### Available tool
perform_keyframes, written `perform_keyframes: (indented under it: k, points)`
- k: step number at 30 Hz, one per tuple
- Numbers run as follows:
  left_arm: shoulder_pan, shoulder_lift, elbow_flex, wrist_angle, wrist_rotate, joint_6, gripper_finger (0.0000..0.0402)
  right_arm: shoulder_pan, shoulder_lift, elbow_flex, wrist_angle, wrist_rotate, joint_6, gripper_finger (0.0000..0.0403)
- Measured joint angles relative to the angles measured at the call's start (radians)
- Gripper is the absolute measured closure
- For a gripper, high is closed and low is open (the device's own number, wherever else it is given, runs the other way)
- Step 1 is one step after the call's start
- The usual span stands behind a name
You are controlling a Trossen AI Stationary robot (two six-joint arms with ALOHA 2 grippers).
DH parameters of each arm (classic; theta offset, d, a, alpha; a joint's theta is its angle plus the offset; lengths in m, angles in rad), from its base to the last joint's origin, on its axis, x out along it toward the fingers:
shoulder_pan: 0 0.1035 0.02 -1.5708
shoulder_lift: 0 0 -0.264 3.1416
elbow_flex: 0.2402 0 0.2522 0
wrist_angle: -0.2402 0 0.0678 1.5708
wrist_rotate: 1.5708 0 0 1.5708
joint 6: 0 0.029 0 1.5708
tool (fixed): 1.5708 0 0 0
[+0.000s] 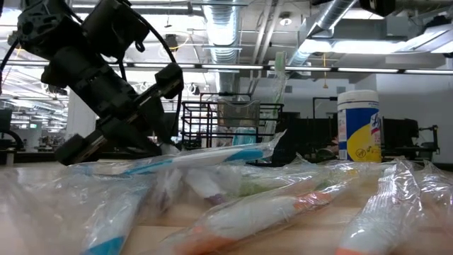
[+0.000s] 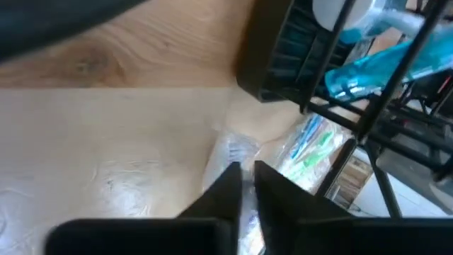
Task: Pick & Place toothbrushing station
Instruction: Put the purple toothbrush into the black wire organizer
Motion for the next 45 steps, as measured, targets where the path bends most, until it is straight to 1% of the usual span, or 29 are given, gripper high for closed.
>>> perform_keyframes:
  k: [2,5,10,16,19,21,27,32,34,39,45]
  points:
    - [0.000,0.000,0.000,0.016,0.016,0.006,0.0394,-0.004,0.000,0.000,-0.001,-0.004,0.000,0.0242]
    - [0.000,0.000,0.000,0.030,0.012,0.008,0.0395,-0.006,0.000,0.000,0.002,-0.023,-0.025,0.0242]
    - [0.000,-0.001,0.013,0.152,-0.075,0.029,0.0400,-0.017,0.000,0.000,0.006,-0.025,-0.047,0.0242]
    - [-0.005,-0.003,0.079,0.158,-0.072,0.083,0.0401,-0.019,0.000,0.000,0.007,-0.025,-0.053,0.0242]
    - [-0.008,-0.037,0.114,0.161,-0.070,0.147,0.0401,-0.020,0.000,0.000,0.007,-0.032,-0.060,0.0242]
    - [-0.008,-0.080,0.132,0.169,-0.083,0.221,0.0401,-0.026,0.000,0.000,0.007,-0.043,-0.060,0.0242]
    - [-0.005,-0.252,0.151,0.153,-0.185,0.539,0.0401,-0.054,0.001,0.000,0.015,-0.088,-0.088,0.0242]
    - [-0.005,-0.378,0.150,0.134,-0.267,0.910,0.0401,-0.086,0.001,0.000,0.055,-0.149,-0.137,0.0242]
    - [0.004,-0.422,0.150,0.113,-0.268,1.031,0.0401,-0.098,0.001,0.000,0.073,-0.173,-0.153,0.0242]
    - [0.019,-0.516,0.150,0.056,-0.257,1.247,0.0401,-0.130,0.001,0.000,0.109,-0.227,-0.156,0.0242]
    - [0.059,-0.627,0.150,-0.069,-0.220,1.383,0.0402,-0.159,0.001,0.000,0.169,-0.242,-0.156,0.0242]
